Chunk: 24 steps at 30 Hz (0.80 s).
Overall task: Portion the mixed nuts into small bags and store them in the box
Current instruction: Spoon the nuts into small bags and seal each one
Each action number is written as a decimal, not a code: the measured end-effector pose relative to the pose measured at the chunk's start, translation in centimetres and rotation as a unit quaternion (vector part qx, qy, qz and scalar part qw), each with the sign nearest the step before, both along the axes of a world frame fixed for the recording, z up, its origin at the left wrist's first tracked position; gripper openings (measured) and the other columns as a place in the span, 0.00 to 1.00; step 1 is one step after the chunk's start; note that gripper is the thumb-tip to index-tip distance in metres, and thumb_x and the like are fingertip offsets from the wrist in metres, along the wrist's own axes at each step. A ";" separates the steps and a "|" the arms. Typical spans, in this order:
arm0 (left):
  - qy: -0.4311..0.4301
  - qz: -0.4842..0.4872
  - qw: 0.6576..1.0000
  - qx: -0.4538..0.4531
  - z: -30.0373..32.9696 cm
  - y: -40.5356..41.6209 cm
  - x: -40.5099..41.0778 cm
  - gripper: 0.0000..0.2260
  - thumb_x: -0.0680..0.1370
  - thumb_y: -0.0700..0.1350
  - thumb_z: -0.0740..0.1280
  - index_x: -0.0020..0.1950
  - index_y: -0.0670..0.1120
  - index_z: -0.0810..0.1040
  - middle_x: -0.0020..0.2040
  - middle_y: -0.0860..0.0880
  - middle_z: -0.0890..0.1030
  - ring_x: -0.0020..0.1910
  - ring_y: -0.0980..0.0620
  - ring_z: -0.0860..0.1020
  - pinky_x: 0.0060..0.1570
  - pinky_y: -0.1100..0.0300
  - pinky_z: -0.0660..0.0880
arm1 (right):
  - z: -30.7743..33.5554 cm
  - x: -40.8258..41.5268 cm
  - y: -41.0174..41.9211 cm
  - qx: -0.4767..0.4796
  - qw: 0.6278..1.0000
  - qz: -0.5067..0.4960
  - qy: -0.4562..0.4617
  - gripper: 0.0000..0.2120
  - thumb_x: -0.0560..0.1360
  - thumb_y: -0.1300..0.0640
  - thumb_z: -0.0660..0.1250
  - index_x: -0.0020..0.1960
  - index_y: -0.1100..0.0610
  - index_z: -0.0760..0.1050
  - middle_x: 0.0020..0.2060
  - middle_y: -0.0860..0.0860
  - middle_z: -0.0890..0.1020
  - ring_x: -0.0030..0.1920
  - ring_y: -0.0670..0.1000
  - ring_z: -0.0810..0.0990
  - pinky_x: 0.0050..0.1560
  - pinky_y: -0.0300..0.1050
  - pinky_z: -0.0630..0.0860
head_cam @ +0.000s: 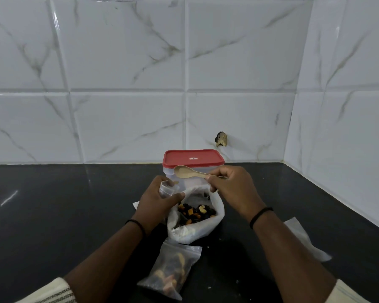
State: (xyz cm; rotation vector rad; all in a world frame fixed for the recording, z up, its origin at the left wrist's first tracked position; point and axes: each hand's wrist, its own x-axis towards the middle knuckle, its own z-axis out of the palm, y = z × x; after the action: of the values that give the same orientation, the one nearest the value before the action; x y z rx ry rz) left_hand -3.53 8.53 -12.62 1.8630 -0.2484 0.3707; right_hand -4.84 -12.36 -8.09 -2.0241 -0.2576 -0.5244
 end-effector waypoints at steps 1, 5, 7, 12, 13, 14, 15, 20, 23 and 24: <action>0.002 0.001 1.000 0.000 0.0 0.0 0.0 0.14 0.72 0.47 0.75 0.53 0.50 0.74 0.48 0.51 0.81 0.43 0.53 0.81 0.37 0.64 0.77 | -0.1 0.1 -0.1 0.017 1.000 -0.004 0.017 0.07 0.75 0.57 0.71 0.39 0.55 0.83 0.30 0.50 0.83 0.31 0.41 0.79 0.37 0.33 0.74; 0.003 0.005 1.000 0.007 0.0 0.1 -0.1 0.14 0.72 0.48 0.75 0.54 0.50 0.74 0.48 0.51 0.80 0.44 0.53 0.81 0.37 0.64 0.76 | -0.2 0.1 -0.4 0.055 0.996 0.009 0.074 0.08 0.75 0.57 0.70 0.39 0.59 0.83 0.30 0.53 0.83 0.31 0.43 0.78 0.38 0.37 0.74; 0.000 0.006 1.000 0.014 0.1 0.0 -0.1 0.14 0.73 0.48 0.75 0.54 0.50 0.74 0.48 0.52 0.80 0.43 0.54 0.80 0.36 0.66 0.76 | -0.2 0.0 -0.4 0.044 0.995 0.015 0.085 0.08 0.75 0.58 0.70 0.40 0.60 0.83 0.30 0.53 0.82 0.31 0.44 0.77 0.37 0.37 0.73; -0.001 0.002 1.000 0.015 0.1 0.0 -0.2 0.14 0.73 0.47 0.75 0.54 0.50 0.74 0.47 0.52 0.80 0.42 0.55 0.80 0.37 0.65 0.76 | -0.5 0.3 -0.9 -0.011 0.996 -0.041 0.082 0.08 0.73 0.59 0.68 0.36 0.59 0.82 0.29 0.51 0.83 0.32 0.48 0.79 0.41 0.45 0.79; 0.000 0.002 1.000 0.014 0.1 0.0 -0.2 0.14 0.73 0.47 0.75 0.54 0.50 0.74 0.47 0.53 0.80 0.43 0.55 0.80 0.38 0.64 0.77 | -0.6 0.4 -1.1 -0.041 0.994 -0.062 0.083 0.08 0.72 0.58 0.68 0.36 0.59 0.81 0.30 0.51 0.83 0.32 0.49 0.80 0.41 0.47 0.80; 0.000 0.001 1.000 0.014 0.1 0.0 -0.2 0.14 0.73 0.47 0.75 0.54 0.50 0.74 0.48 0.53 0.80 0.43 0.55 0.80 0.38 0.64 0.77 | -0.6 0.5 -1.2 -0.072 0.990 -0.081 0.085 0.08 0.71 0.57 0.67 0.36 0.58 0.81 0.30 0.51 0.83 0.32 0.51 0.81 0.40 0.50 0.80; -0.001 0.002 1.000 0.014 0.1 0.0 -0.1 0.14 0.73 0.47 0.75 0.53 0.50 0.74 0.48 0.53 0.80 0.43 0.55 0.80 0.37 0.66 0.76 | -0.7 0.5 -1.3 -0.102 0.986 -0.098 0.089 0.08 0.71 0.56 0.66 0.36 0.58 0.81 0.31 0.52 0.83 0.34 0.53 0.81 0.39 0.50 0.81; -0.006 0.013 1.000 0.019 -0.1 -0.1 0.1 0.14 0.72 0.48 0.75 0.53 0.50 0.74 0.48 0.52 0.80 0.43 0.55 0.80 0.36 0.67 0.75 | -0.7 0.5 -1.5 -0.203 0.958 -0.137 0.149 0.09 0.70 0.55 0.66 0.35 0.56 0.81 0.33 0.53 0.84 0.36 0.54 0.83 0.41 0.49 0.82; -0.012 -0.004 1.000 -0.021 0.0 0.0 -0.1 0.16 0.69 0.52 0.76 0.52 0.50 0.75 0.46 0.49 0.81 0.43 0.51 0.81 0.40 0.59 0.79 | -1.4 1.0 -1.6 -0.214 0.954 -0.123 0.169 0.11 0.73 0.49 0.68 0.37 0.53 0.83 0.34 0.50 0.84 0.38 0.51 0.83 0.45 0.49 0.83; -0.016 -0.012 0.999 -0.044 0.2 0.0 -0.2 0.19 0.66 0.55 0.75 0.51 0.50 0.75 0.45 0.47 0.82 0.43 0.49 0.81 0.42 0.56 0.80 | -1.6 1.1 -1.6 -0.220 0.953 -0.124 0.165 0.12 0.73 0.46 0.68 0.39 0.53 0.83 0.35 0.50 0.84 0.39 0.51 0.83 0.45 0.48 0.82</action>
State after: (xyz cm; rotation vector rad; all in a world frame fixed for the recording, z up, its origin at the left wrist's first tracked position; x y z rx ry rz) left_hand -3.73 8.49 -12.41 1.7668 -0.2714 0.3890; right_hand -3.71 -13.98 -9.67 -2.5594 0.0979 -0.2869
